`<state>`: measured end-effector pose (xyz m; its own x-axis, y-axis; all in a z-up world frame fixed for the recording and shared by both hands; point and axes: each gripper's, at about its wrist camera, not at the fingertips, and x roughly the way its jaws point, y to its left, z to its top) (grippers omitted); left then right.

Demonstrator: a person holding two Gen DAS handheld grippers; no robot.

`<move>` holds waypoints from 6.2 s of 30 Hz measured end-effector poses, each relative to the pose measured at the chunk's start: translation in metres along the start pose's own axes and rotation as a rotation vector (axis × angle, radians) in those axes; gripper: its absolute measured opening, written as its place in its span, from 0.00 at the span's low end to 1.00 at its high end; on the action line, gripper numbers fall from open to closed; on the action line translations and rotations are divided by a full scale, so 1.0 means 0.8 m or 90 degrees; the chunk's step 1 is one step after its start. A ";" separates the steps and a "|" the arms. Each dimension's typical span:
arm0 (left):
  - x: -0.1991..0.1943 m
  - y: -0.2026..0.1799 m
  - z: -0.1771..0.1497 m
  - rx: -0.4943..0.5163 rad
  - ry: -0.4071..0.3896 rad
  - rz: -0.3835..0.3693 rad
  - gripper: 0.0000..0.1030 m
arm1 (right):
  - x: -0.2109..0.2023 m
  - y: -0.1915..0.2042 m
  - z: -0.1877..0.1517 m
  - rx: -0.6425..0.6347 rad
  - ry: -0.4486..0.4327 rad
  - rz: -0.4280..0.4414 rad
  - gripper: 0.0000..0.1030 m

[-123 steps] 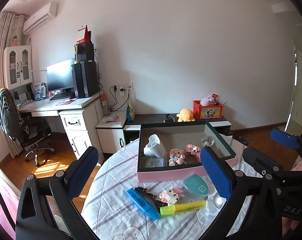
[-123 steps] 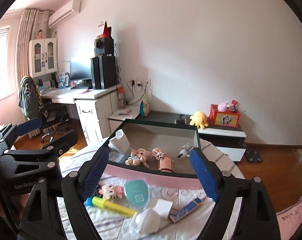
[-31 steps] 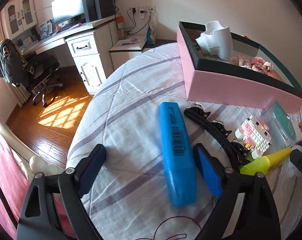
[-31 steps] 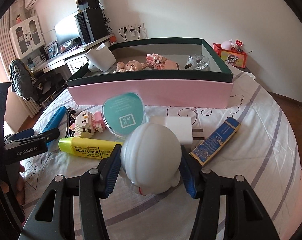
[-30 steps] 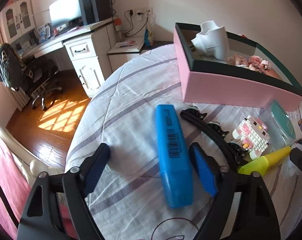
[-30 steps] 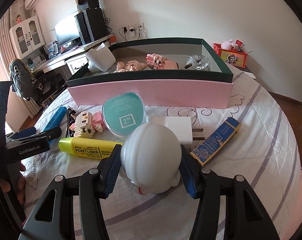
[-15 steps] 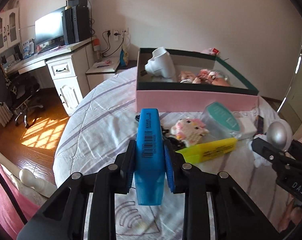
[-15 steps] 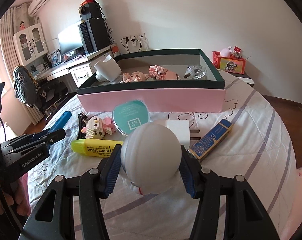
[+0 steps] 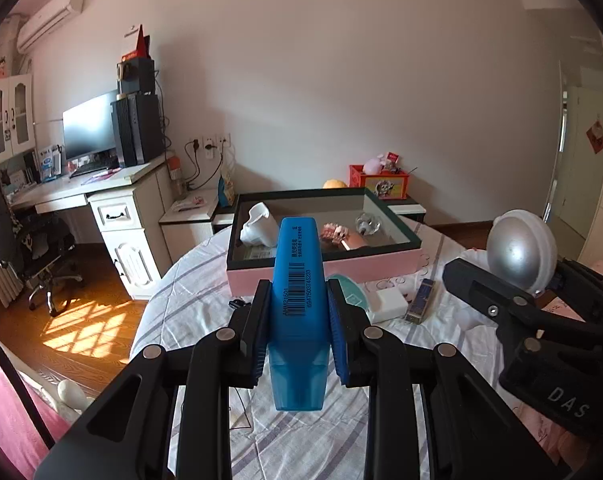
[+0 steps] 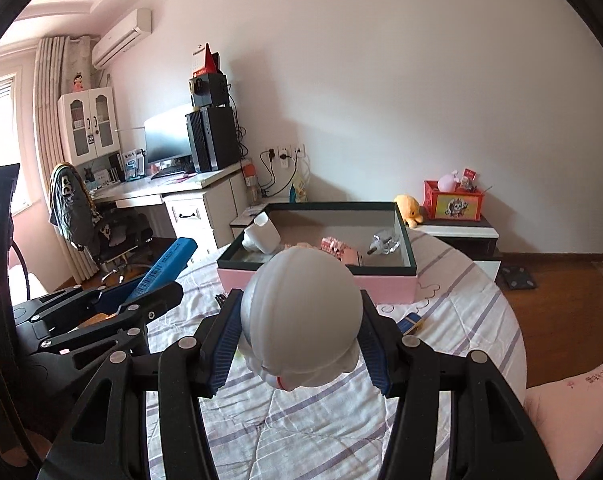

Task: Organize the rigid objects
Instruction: 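Carry the lamp and the blue highlighter over the box and lower them, then open both tools to drop the lamp and highlighter into the box, then withdraw both tools from the box and hold them above the bed, then grasp the black hair clip with the left tool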

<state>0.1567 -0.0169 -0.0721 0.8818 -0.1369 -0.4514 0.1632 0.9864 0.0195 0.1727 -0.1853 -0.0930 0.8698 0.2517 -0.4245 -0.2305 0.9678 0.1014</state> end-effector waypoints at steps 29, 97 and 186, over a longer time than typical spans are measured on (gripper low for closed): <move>0.056 -0.015 0.047 0.027 -0.023 -0.006 0.26 | 0.020 -0.002 0.044 -0.043 -0.039 -0.032 0.54; -0.096 0.003 0.027 -0.028 -0.164 0.074 1.00 | -0.100 0.029 0.031 -0.057 -0.137 -0.102 0.83; 0.255 0.104 -0.054 -0.054 0.257 0.080 0.18 | 0.179 -0.083 -0.047 0.035 0.213 -0.114 0.83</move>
<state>0.3312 0.0414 -0.2007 0.6458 0.0154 -0.7633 0.0130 0.9994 0.0312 0.2962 -0.2135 -0.1948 0.7012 0.0706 -0.7094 -0.0562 0.9975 0.0438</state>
